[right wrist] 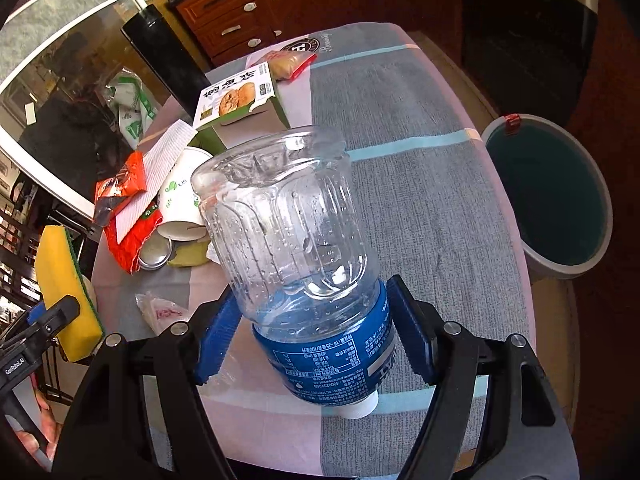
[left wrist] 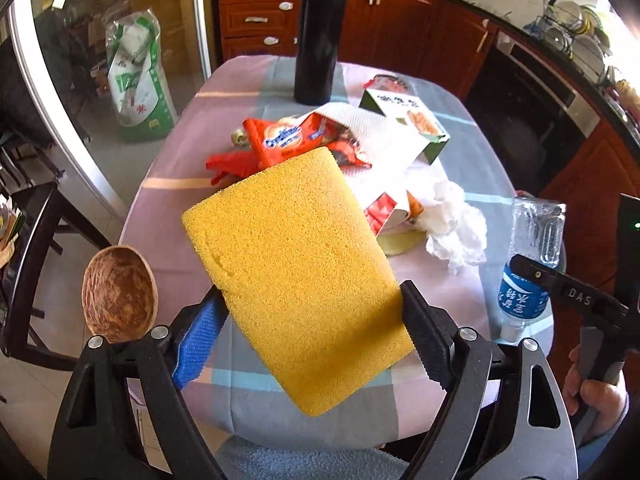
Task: Collect trash
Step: 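Carry the bottle and sponge over the teal trash bin with both tools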
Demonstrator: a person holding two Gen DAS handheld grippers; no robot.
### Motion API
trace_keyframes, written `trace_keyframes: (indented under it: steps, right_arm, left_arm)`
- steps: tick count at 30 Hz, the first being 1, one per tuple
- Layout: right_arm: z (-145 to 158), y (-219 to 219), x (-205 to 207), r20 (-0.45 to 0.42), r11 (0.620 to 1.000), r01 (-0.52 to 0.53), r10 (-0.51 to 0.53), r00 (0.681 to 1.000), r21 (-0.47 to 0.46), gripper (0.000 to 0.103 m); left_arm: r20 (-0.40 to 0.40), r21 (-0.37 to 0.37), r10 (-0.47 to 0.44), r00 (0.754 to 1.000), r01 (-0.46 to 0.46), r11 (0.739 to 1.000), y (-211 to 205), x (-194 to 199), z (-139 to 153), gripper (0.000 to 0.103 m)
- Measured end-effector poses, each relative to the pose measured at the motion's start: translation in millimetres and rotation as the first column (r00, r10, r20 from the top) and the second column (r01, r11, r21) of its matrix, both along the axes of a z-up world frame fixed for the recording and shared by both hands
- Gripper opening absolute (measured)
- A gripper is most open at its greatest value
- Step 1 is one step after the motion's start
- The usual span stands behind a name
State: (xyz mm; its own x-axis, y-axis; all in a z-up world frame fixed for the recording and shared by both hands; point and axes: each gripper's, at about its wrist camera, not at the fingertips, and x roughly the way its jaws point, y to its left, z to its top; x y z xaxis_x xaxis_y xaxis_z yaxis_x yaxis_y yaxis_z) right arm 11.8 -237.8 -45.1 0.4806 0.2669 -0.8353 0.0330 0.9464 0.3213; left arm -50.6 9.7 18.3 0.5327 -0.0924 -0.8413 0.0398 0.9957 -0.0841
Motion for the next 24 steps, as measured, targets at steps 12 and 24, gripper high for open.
trace_keyframes:
  steps: [12,24]
  right_arm:
    - [48,-62,-2,0.119,0.988,0.109,-0.122,0.985,0.109,0.066]
    - [31,-216,28,0.083,0.915,0.401,-0.403,0.911,0.04,0.066]
  left_arm:
    - [0.065,-0.011,-0.225,0.972,0.226,0.974,-100,61,21,0.085]
    - [0.042,0.014,-0.445,0.894,0.445,0.895,-225,107,8,0.085]
